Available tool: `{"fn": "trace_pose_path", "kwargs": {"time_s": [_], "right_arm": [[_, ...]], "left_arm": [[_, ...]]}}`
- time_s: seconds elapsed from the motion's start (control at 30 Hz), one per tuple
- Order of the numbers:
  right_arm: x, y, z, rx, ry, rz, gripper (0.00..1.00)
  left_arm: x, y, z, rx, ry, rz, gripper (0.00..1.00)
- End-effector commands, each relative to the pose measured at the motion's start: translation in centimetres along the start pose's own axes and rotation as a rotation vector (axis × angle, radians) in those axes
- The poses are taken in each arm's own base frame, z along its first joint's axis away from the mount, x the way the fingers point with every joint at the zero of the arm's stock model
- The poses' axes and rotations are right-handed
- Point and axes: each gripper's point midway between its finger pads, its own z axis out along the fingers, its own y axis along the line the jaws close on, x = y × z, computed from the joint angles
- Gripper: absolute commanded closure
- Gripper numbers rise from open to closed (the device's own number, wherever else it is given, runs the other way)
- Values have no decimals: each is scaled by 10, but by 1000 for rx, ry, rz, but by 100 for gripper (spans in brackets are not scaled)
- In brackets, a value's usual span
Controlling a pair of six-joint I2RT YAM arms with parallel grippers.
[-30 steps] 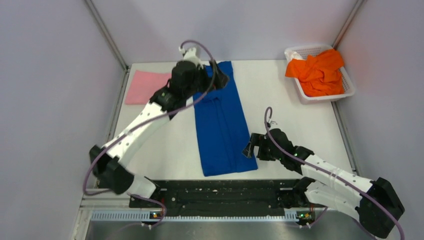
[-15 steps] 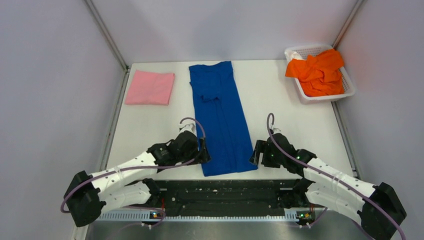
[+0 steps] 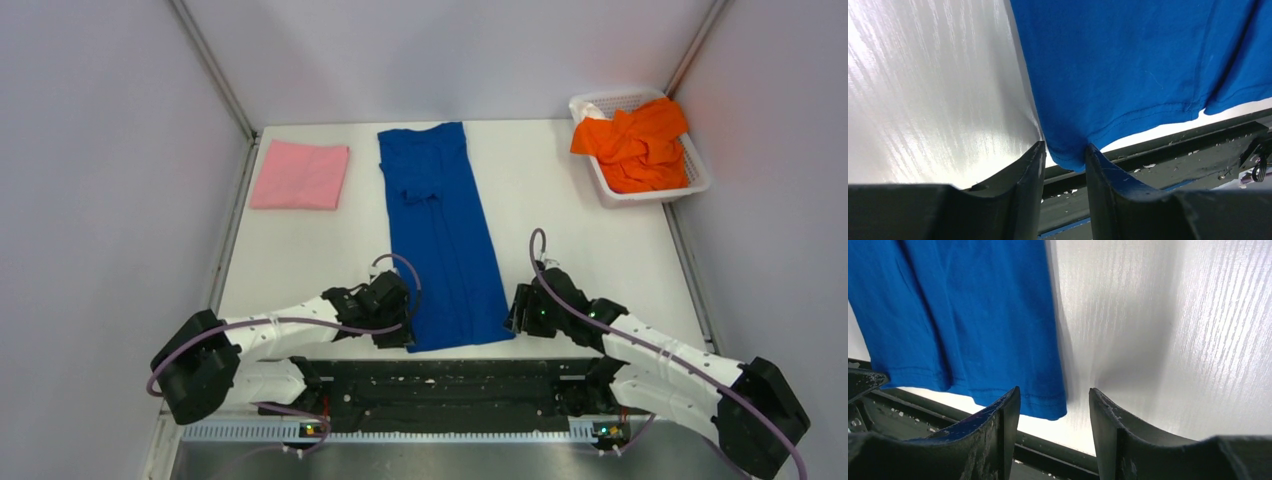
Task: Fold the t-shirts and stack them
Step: Grab the bottom of the folded rectangular tshirt with both arms, then fold the folded rectangular tshirt in 1/3 of the way
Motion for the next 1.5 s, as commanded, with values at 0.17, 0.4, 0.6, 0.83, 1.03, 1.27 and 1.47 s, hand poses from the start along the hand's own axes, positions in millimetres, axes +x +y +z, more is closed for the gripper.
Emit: {"fn": "trace_pose_path", "kwargs": {"time_s": [0.17, 0.4, 0.6, 0.83, 1.03, 1.27, 1.47], "right_arm": [[3, 0, 5, -3, 28, 3, 52], [12, 2, 11, -15, 79, 4, 66], [12, 12, 13, -63, 89, -2, 93], [-20, 45, 1, -163, 2, -37, 100], [-55, 66, -6, -174, -87, -77, 100], [-109, 94, -7, -186, -200, -78, 100], [-158, 98, 4, -140, -260, -40, 100]], "left_arm": [[8, -9, 7, 54, 34, -17, 79], [10, -11, 7, 59, 45, -29, 99], [8, -20, 1, 104, 35, -33, 100], [-13, -43, -14, 160, -35, 27, 100], [-42, -67, -25, 184, -97, 90, 100], [-100, -68, -38, 170, -214, 64, 100], [-153, -59, -43, 166, -292, 25, 100]]}}
